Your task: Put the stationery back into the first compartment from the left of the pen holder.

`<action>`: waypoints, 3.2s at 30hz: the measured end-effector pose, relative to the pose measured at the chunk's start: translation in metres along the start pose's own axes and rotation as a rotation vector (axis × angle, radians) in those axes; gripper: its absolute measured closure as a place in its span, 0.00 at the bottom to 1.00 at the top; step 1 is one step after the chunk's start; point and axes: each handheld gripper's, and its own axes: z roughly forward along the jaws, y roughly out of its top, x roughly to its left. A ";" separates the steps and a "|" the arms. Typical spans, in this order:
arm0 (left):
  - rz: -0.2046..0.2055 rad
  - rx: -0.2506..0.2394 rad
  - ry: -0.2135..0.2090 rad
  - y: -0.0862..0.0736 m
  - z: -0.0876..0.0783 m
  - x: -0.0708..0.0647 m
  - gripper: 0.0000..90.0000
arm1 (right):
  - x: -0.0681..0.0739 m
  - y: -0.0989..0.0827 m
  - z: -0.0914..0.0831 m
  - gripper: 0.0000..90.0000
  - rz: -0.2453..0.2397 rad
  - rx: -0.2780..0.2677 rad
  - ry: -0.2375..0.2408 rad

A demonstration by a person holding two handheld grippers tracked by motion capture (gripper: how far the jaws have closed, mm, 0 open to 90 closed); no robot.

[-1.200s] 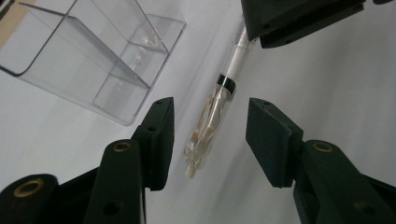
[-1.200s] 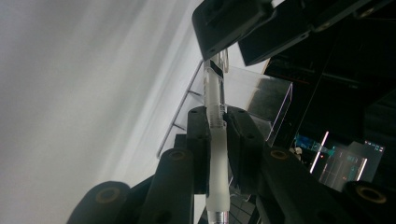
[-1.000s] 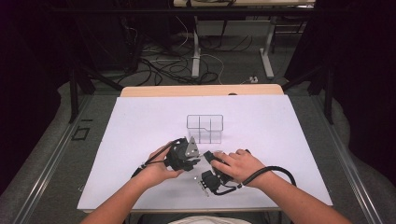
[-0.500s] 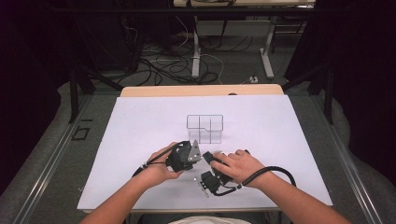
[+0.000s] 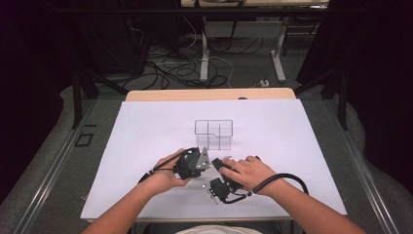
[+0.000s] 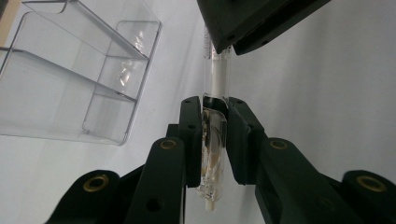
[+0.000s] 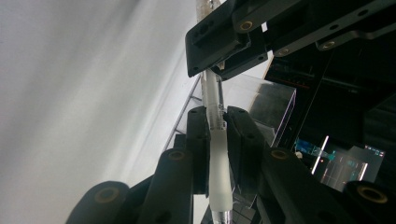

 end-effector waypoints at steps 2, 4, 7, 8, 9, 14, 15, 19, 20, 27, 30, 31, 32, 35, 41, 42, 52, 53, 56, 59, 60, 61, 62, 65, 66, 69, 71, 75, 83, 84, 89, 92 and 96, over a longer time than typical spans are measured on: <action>-0.009 -0.003 -0.005 0.000 0.000 0.001 0.87 | -0.002 -0.001 0.000 0.87 0.003 -0.003 -0.004; -0.029 -0.004 0.001 -0.001 0.000 0.003 0.87 | -0.002 -0.001 0.000 0.83 0.032 -0.003 -0.016; -0.052 -0.002 0.008 -0.002 -0.001 0.007 0.87 | -0.004 -0.004 -0.002 0.75 0.046 -0.010 -0.026; -0.077 -0.013 0.009 -0.003 0.000 0.007 0.87 | -0.004 -0.005 -0.002 0.74 0.050 -0.007 -0.033; -0.091 -0.017 0.013 -0.003 -0.001 0.009 0.87 | -0.004 -0.006 -0.002 0.71 0.065 -0.008 -0.032; -0.150 -0.037 0.002 -0.004 -0.006 0.016 0.87 | -0.004 -0.011 -0.004 0.58 0.119 -0.028 -0.042; -0.159 -0.039 -0.001 -0.005 -0.007 0.017 0.87 | -0.004 -0.012 -0.005 0.55 0.139 -0.033 -0.046; -0.200 -0.058 -0.004 -0.007 -0.009 0.022 0.87 | -0.003 -0.016 -0.006 0.49 0.180 -0.038 -0.070; -0.214 -0.068 -0.006 -0.007 -0.010 0.023 0.87 | -0.004 -0.018 -0.006 0.46 0.199 -0.040 -0.074; -0.286 -0.128 -0.014 -0.010 -0.018 0.031 0.87 | -0.004 -0.027 -0.007 0.43 0.300 -0.064 -0.059; -0.326 -0.163 -0.011 -0.011 -0.022 0.034 0.87 | -0.004 -0.030 -0.007 0.38 0.369 -0.042 -0.035; -0.335 -0.170 -0.008 -0.011 -0.023 0.035 0.87 | -0.004 -0.031 -0.009 0.36 0.375 -0.018 -0.009; -0.351 -0.186 -0.002 -0.012 -0.024 0.036 0.87 | -0.003 -0.032 -0.007 0.34 0.386 -0.035 -0.033; -0.404 -0.225 -0.002 -0.013 -0.028 0.040 0.87 | -0.002 -0.036 -0.006 0.27 0.441 -0.024 -0.014; -0.483 -0.292 0.011 -0.018 -0.035 0.051 0.87 | -0.001 -0.047 -0.001 0.17 0.534 -0.001 0.017; -0.494 -0.302 0.010 -0.019 -0.035 0.052 0.87 | 0.000 -0.048 0.000 0.16 0.557 0.004 0.022; -0.597 -0.434 0.072 -0.026 -0.040 0.071 0.87 | 0.006 -0.062 0.008 0.00 0.686 0.061 0.073; -0.602 -0.439 0.072 -0.027 -0.040 0.072 0.87 | 0.007 -0.065 0.010 0.00 0.694 0.049 0.061; -0.633 -0.470 0.095 -0.028 -0.040 0.076 0.87 | 0.008 -0.070 0.011 0.00 0.762 0.073 0.096; -0.664 -0.496 0.116 -0.028 -0.040 0.081 0.87 | 0.009 -0.076 0.013 0.00 0.824 0.081 0.109; -0.674 -0.503 0.122 -0.028 -0.040 0.083 0.87 | 0.010 -0.078 0.013 0.00 0.836 0.085 0.111; -0.681 -0.510 0.132 -0.028 -0.040 0.084 0.87 | 0.010 -0.080 0.013 0.00 0.842 0.083 0.110; -0.686 -0.516 0.139 -0.028 -0.040 0.085 0.87 | 0.010 -0.082 0.013 0.00 0.857 0.083 0.112; -0.698 -0.545 0.159 -0.026 -0.040 0.088 0.87 | 0.011 -0.085 0.013 0.00 0.874 0.090 0.107; -0.697 -0.548 0.165 -0.025 -0.040 0.089 0.87 | 0.011 -0.086 0.013 0.00 0.881 0.092 0.106; -0.711 -0.571 0.176 -0.022 -0.036 0.091 0.87 | 0.012 -0.088 0.013 0.00 0.895 0.096 0.102; -0.713 -0.579 0.184 -0.019 -0.033 0.092 0.87 | 0.013 -0.089 0.014 0.00 0.900 0.093 0.104; -0.715 -0.587 0.196 -0.014 -0.026 0.094 0.87 | 0.013 -0.090 0.014 0.00 0.912 0.099 0.100; -0.723 -0.577 0.198 -0.009 -0.009 0.095 0.87 | 0.015 -0.092 0.014 0.00 0.932 0.092 0.094; -0.723 -0.571 0.196 -0.009 -0.007 0.095 0.87 | 0.015 -0.092 0.014 0.00 0.929 0.092 0.095; -0.733 -0.552 0.193 -0.008 0.004 0.095 0.87 | 0.015 -0.092 0.014 0.00 0.925 0.094 0.098; -0.735 -0.533 0.190 -0.009 0.010 0.094 0.86 | 0.016 -0.092 0.014 0.00 0.925 0.098 0.101; -0.751 -0.515 0.183 -0.012 0.016 0.093 0.86 | 0.016 -0.092 0.015 0.00 0.928 0.089 0.103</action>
